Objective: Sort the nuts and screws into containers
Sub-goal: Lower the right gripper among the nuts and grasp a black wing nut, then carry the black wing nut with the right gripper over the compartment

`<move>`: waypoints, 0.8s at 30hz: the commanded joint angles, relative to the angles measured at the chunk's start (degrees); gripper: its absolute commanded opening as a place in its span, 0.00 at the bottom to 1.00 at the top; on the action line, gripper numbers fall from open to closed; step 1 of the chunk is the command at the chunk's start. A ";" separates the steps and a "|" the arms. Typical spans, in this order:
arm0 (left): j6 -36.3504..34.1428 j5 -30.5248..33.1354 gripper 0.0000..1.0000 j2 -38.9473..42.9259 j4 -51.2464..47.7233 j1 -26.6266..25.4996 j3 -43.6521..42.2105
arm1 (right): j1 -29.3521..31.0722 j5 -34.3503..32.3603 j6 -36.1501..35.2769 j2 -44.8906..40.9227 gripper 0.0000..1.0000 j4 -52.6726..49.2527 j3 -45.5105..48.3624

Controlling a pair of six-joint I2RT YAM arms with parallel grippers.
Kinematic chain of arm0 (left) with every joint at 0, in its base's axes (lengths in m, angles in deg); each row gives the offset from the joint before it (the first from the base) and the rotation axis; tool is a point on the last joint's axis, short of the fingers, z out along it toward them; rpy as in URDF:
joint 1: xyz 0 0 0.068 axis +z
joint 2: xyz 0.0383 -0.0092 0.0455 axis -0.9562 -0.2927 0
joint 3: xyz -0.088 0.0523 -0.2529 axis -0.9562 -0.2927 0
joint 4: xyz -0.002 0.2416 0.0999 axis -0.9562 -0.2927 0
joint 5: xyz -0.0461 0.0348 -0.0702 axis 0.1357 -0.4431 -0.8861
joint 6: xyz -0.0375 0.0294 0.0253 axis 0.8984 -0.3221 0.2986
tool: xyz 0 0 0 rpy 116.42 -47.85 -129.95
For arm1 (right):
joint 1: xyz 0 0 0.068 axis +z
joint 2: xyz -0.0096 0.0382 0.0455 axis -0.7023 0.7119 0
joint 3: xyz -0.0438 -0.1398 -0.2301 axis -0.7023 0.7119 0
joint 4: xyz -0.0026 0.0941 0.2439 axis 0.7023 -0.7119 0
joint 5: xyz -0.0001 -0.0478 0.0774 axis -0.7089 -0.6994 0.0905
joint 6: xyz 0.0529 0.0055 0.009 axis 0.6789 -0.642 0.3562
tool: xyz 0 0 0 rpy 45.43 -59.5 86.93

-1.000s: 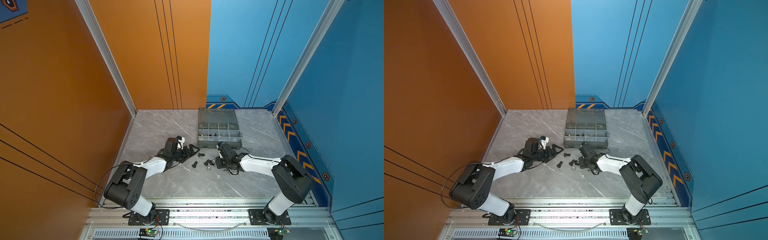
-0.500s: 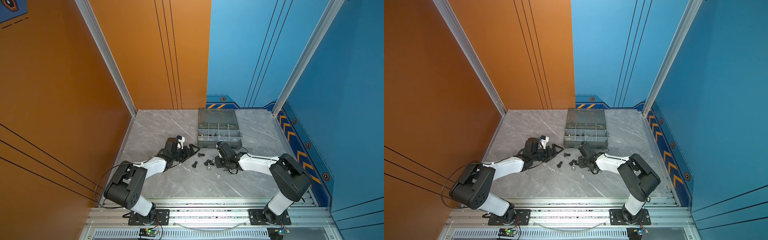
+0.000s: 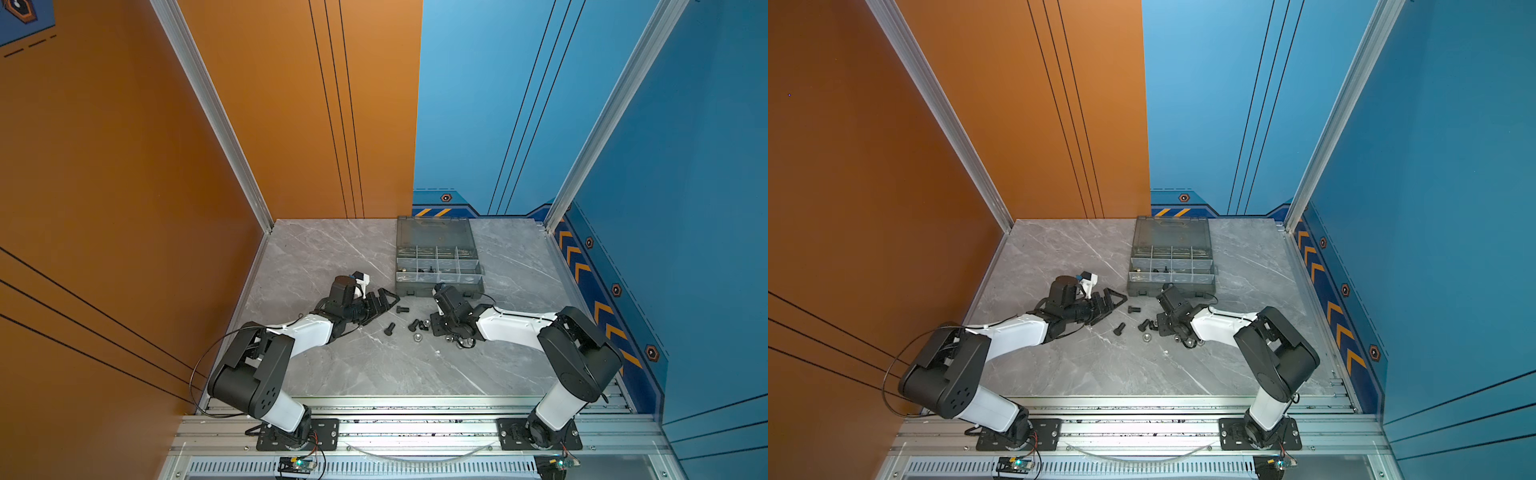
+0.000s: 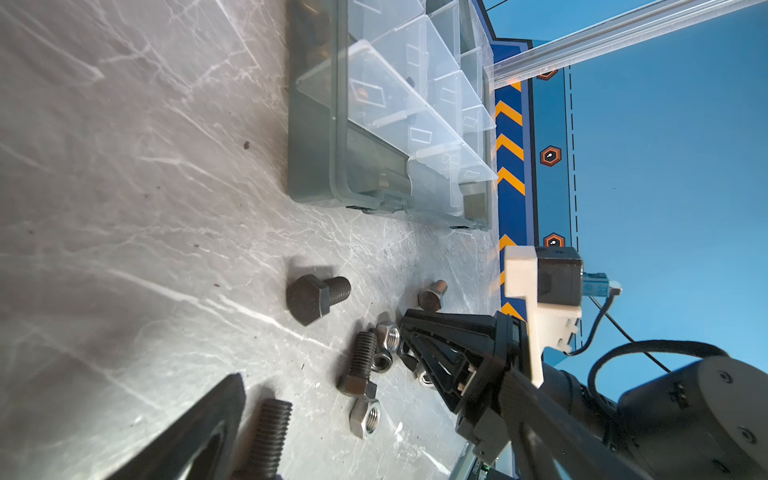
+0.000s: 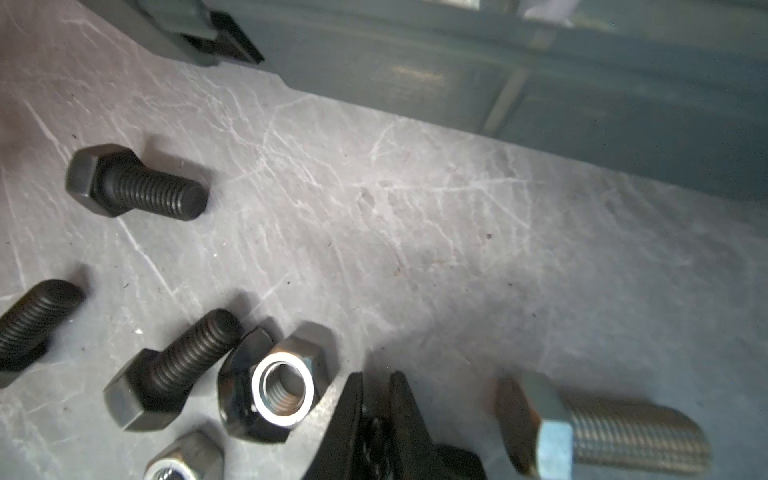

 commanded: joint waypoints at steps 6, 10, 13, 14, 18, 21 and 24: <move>-0.38 -0.56 0.98 -0.08 0.61 0.50 -0.91 | -0.70 0.97 0.38 -0.03 0.07 -2.63 -0.81; -0.38 -0.61 0.98 0.15 0.65 0.51 -0.89 | -1.63 3.00 -0.87 -2.22 0.04 -2.28 -0.45; -0.38 -0.76 0.98 0.55 0.65 0.69 -1.09 | -2.21 5.36 -3.18 -4.87 0.02 -1.68 -0.35; -0.30 -0.69 0.98 0.72 0.62 0.72 -1.17 | -2.37 5.87 -4.03 -5.99 0.02 -1.75 -0.45; -0.03 -0.78 0.98 1.48 0.62 1.06 -1.25 | -3.95 7.61 -6.41 -10.18 0.01 -3.51 -2.04; 0.36 -1.27 0.98 1.75 0.62 1.43 -1.00 | -5.69 8.75 -7.73 -12.53 0.01 -5.04 -4.17; 0.89 -1.44 0.98 1.79 0.78 1.39 -0.60 | -7.79 9.53 -8.84 -13.31 0.01 -6.24 -6.88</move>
